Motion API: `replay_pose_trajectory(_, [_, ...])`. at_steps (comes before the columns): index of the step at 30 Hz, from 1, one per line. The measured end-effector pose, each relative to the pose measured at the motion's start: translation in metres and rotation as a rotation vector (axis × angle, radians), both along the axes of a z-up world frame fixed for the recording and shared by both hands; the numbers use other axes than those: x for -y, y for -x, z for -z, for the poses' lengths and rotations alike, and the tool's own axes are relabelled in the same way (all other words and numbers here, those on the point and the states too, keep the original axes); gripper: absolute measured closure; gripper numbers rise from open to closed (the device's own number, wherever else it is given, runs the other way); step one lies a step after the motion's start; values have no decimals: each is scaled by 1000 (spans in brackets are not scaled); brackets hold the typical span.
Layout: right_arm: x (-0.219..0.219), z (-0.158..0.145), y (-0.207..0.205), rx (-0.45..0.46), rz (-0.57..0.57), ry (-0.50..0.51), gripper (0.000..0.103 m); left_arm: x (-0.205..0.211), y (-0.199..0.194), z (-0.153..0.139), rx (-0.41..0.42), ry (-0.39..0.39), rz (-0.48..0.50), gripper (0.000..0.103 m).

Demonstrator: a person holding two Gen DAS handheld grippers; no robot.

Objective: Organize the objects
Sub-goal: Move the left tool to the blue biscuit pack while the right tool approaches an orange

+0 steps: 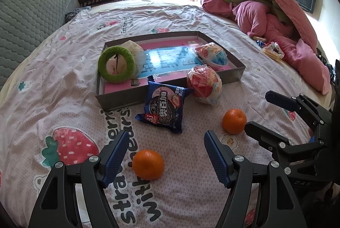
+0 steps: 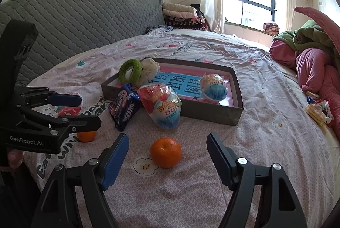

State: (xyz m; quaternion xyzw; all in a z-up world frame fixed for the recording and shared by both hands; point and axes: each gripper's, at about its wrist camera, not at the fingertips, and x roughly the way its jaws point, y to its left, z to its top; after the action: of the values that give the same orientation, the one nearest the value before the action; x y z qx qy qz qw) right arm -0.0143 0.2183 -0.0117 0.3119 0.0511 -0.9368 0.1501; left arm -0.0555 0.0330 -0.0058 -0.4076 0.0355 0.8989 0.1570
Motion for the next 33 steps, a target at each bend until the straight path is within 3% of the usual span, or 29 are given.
replay_pose_trajectory(33, [6,15,7,64,-16,-26,28,0,10,20,61,8,-5,29])
